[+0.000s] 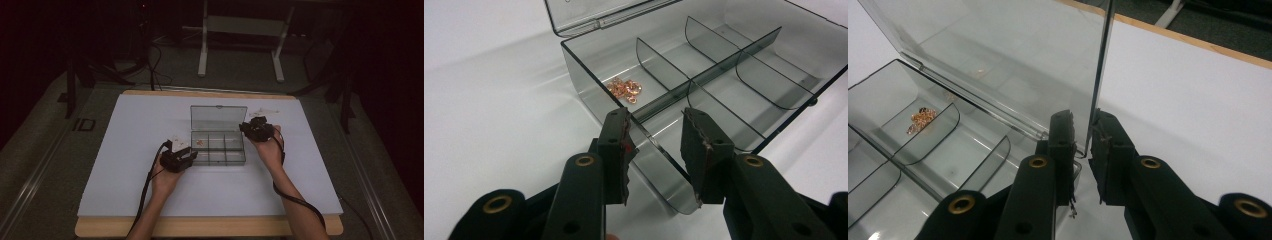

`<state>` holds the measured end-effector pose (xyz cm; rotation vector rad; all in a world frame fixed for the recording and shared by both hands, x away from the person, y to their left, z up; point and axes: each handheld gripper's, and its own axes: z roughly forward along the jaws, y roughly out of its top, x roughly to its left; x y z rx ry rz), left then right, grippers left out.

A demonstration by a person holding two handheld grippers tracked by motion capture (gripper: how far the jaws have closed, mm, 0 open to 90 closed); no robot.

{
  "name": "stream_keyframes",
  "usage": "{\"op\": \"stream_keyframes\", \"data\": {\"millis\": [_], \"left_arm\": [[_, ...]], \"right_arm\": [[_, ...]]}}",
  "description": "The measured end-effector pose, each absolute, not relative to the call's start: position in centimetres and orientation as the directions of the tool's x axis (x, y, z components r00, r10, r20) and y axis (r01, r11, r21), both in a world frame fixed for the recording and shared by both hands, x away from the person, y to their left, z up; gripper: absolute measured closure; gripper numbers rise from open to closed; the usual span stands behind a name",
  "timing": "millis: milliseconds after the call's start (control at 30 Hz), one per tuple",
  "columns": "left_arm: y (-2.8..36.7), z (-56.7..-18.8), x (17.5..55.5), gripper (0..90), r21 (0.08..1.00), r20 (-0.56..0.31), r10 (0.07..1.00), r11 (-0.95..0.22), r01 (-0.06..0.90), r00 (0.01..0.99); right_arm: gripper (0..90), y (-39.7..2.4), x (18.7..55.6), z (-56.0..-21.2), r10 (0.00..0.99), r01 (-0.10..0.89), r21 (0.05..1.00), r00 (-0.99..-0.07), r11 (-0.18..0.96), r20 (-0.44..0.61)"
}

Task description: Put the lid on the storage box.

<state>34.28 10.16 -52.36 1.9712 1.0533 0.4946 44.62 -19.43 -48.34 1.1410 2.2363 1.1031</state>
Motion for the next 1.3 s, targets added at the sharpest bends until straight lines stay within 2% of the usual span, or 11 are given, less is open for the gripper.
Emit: {"op": "stream_keyframes", "data": {"millis": [600,1300], "left_arm": [[10.2,-52.4,34.3,64.5,0.814,-0.04,0.818,-0.306,0.494,0.573],[10.3,-52.4,34.4,63.9,0.815,-0.047,0.815,-0.303,0.493,0.578]], "right_arm": [[84.0,-19.6,43.7,-48.2,0.819,0.494,0.794,-0.574,0.355,-0.009],[84.2,-19.7,42.9,-47.8,0.818,0.486,0.798,-0.575,0.358,-0.017]]}}
